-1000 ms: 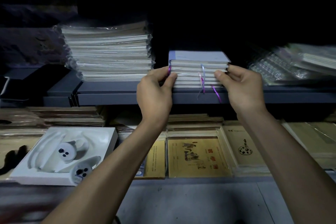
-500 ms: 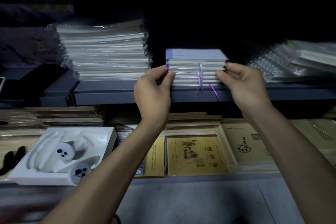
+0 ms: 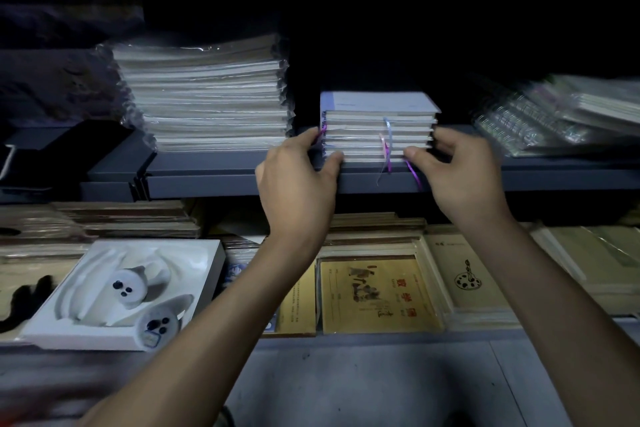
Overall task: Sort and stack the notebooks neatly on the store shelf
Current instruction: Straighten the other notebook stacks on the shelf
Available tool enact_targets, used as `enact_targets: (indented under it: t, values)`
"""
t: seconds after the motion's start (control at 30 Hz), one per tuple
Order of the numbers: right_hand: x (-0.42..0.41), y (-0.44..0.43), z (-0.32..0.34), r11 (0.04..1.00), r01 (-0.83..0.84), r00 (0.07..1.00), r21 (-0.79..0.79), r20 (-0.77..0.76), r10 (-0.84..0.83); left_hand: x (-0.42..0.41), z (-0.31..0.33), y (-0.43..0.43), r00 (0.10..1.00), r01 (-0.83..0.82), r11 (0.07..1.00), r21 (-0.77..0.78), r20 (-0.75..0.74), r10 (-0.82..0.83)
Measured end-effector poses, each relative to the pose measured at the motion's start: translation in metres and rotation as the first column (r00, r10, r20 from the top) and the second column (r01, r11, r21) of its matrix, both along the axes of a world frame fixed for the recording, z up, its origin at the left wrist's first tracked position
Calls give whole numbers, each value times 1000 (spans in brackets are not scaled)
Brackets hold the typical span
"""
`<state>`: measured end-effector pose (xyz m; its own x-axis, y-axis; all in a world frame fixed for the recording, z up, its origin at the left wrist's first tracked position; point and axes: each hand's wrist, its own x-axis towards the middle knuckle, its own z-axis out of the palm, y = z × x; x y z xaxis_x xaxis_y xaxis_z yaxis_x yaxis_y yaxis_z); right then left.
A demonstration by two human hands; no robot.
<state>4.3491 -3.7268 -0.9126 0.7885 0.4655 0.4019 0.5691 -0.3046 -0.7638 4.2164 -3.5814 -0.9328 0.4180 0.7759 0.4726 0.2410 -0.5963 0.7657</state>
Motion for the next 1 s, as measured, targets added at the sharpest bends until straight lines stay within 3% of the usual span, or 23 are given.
enact_targets:
  t: [0.17,0.63,0.87,1.0]
  values:
    - [5,4,-2,996,-35,993,88,-111,44,8,-1,-5,996,-92,996,3,-16,92]
    - [21,-13,7,980,-198,963,30,-178,200,7,-1,-2,996,-71,997,-32,59,73]
    - [22,-12,-3,989,-25,987,145,-152,48,6,-7,4,995,3,1000,-27,95,-1]
    - [20,-11,-3,990,-22,987,138,-153,44,6,-9,5,995,19,1000,-25,98,-16]
